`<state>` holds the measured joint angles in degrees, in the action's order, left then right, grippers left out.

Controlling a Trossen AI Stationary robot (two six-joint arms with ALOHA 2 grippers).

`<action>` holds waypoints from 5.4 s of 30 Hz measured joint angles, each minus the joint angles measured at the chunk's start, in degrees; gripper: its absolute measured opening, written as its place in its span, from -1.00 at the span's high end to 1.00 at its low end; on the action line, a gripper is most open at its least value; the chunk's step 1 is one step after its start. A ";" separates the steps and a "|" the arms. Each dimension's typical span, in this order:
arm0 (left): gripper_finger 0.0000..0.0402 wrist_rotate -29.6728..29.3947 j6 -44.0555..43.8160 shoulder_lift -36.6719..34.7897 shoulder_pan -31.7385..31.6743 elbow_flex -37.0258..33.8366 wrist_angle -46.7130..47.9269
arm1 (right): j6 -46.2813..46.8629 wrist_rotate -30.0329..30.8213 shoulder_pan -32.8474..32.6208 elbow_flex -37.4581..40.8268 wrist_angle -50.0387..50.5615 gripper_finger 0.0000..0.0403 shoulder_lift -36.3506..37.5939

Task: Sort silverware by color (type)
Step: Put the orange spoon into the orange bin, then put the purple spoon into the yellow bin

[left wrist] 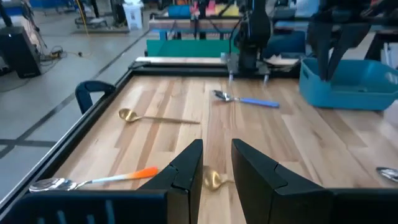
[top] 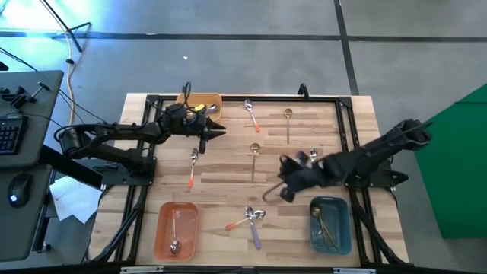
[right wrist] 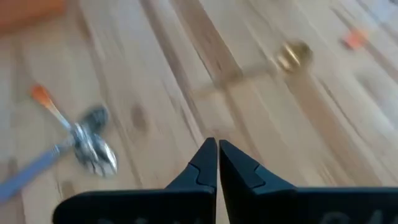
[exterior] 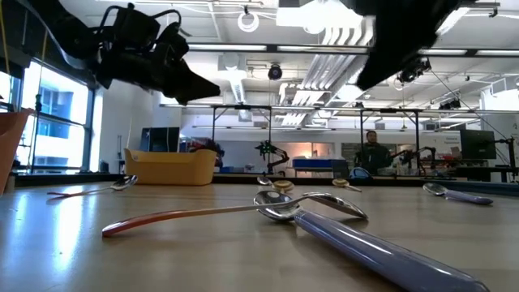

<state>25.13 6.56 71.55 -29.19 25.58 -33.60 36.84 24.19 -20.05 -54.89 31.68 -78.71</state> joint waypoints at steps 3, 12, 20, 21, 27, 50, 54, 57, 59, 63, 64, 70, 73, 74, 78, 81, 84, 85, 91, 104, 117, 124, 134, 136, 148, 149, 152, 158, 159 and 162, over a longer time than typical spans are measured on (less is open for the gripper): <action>0.63 -0.19 0.62 0.00 0.17 0.64 1.76 | -13.22 -6.18 6.87 8.86 -20.21 1.00 1.11; 0.66 -5.41 -1.76 0.00 4.03 0.88 9.98 | -36.24 -18.94 23.65 29.34 -68.98 1.00 1.26; 0.86 -20.47 -1.94 0.00 16.99 7.57 29.45 | -37.19 -23.85 30.78 39.68 -88.93 1.00 1.24; 0.88 -21.40 -2.23 0.00 18.59 8.43 30.30 | -37.28 -24.14 31.05 40.01 -89.60 1.00 1.23; 0.99 -28.00 -7.12 0.57 28.41 14.80 40.14 | -40.48 -24.81 31.36 39.57 -89.86 1.00 1.24; 0.78 -36.67 -32.98 31.68 55.35 46.70 63.36 | -38.03 -21.71 25.03 33.59 -84.98 1.00 1.57; 0.58 -36.26 -35.60 37.05 57.45 51.12 63.29 | -40.19 -18.34 23.01 33.59 -84.75 1.00 1.57; 0.43 -36.67 -38.12 40.61 58.17 53.31 63.44 | -40.30 -18.18 22.48 33.59 -85.03 1.00 1.57; 0.34 -36.76 -39.03 43.01 58.29 54.54 63.74 | -40.25 -18.19 22.49 33.59 -85.12 1.00 1.57; 0.23 -37.73 -41.88 46.02 58.01 55.20 63.84 | -39.67 -18.17 22.50 33.59 -84.96 1.00 1.57; 0.22 -37.73 -42.47 46.58 57.84 55.20 64.04 | -39.38 -18.16 22.50 33.59 -84.79 1.00 1.57; 0.24 -37.57 -42.90 47.89 56.98 55.18 64.08 | -39.23 -18.14 22.50 33.61 -84.63 1.00 1.57; 0.31 -36.81 -41.95 47.84 56.85 55.20 63.79 | -39.30 -18.14 22.50 33.61 -84.63 1.00 1.57; 0.35 -36.77 -41.80 47.84 56.85 55.20 63.92 | -39.31 -18.14 22.50 33.61 -84.63 1.00 1.57; 0.53 -36.18 -40.43 47.80 56.58 54.35 63.81 | -39.81 -18.14 22.50 33.61 -84.65 1.00 1.57; 0.72 -35.91 -39.14 47.65 56.21 53.75 63.94 | -39.86 -18.14 22.50 33.61 -84.65 1.00 1.57; 0.92 -35.05 -37.24 47.58 56.00 53.79 64.26 | -40.30 -18.14 22.50 33.61 -84.65 1.00 1.57; 0.94 -34.97 -36.67 47.58 55.90 54.00 64.43 | -40.31 -18.14 22.54 33.61 -84.65 1.00 1.57; 0.96 -34.50 -31.35 47.35 55.03 56.95 68.49 | -40.74 -18.12 22.59 33.61 -84.63 1.00 1.57; 0.99 -33.96 -39.20 31.59 56.51 63.18 87.09 | -40.74 -18.13 22.57 33.63 -84.17 1.00 1.55; 0.99 -33.80 -92.64 21.07 73.74 63.17 101.43 | -40.32 -18.12 22.59 33.63 -82.97 1.00 1.55; 1.00 -34.77 -114.90 21.11 83.97 59.61 104.31 | -40.74 -18.12 22.57 33.63 -82.90 1.00 1.55; 1.00 -34.90 -121.98 21.07 87.34 50.31 98.80 | -41.37 -18.03 22.68 33.63 -82.92 1.00 1.55; 1.00 -34.93 -121.94 21.04 86.61 47.95 96.12 | -41.37 -18.03 22.68 33.63 -82.92 1.00 1.55; 1.00 -35.70 -114.72 21.07 82.33 32.79 76.13 | -40.76 -18.08 22.68 33.63 -83.03 1.00 1.55; 1.00 -35.68 -114.72 21.07 82.25 32.25 75.66 | -40.74 -18.08 22.68 33.63 -83.03 1.00 1.55; 1.00 -35.38 -114.75 21.07 82.29 31.67 75.67 | -40.73 -18.08 22.68 33.63 -83.03 1.00 1.55; 0.87 -34.16 -115.38 21.07 82.56 31.68 75.52 | -40.26 -18.10 22.66 33.63 -82.95 1.00 1.55; 0.84 -33.95 -115.37 21.07 82.70 31.74 75.49 | -40.03 -18.10 22.66 33.63 -82.92 1.00 1.55; 0.70 -33.21 -114.27 21.07 83.19 32.90 76.06 | -39.66 -18.11 22.66 33.63 -82.85 1.00 1.55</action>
<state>-8.08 -107.71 92.62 54.00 58.47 42.46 -2.82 6.07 2.61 -21.26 -51.17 -77.17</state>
